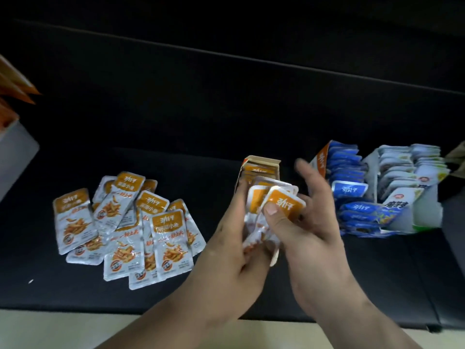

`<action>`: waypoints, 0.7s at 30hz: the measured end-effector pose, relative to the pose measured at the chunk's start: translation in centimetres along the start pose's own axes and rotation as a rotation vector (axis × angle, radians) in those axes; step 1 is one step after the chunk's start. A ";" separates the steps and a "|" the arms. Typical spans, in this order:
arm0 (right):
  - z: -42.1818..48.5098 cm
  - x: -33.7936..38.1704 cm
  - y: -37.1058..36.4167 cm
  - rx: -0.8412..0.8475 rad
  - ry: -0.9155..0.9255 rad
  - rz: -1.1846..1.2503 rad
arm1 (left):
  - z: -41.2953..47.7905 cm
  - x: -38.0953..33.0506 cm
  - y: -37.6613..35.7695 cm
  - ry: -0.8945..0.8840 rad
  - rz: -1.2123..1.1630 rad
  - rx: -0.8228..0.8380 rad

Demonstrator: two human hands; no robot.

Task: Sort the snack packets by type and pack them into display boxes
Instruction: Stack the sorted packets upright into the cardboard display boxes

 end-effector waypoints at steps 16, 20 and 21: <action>0.1 -0.2 0.5 0.169 0.080 -0.507 | -0.9 1.4 1.3 0.109 -0.026 0.075; 1.0 1.1 2.1 0.314 0.010 -0.581 | -1.4 2.5 2.2 0.082 0.128 0.065; 1.2 1.3 2.4 0.345 -0.003 -0.616 | -1.4 2.8 2.2 0.080 0.160 0.062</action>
Point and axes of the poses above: each hand's wrist, its own z-axis towards the middle knuckle, its own y-axis out of the back of the hand, x = y × z, the point moved 4 cm from there along z, towards the middle knuckle, and after that the axes turned 10 degrees about -y, right-handed, at the moved point
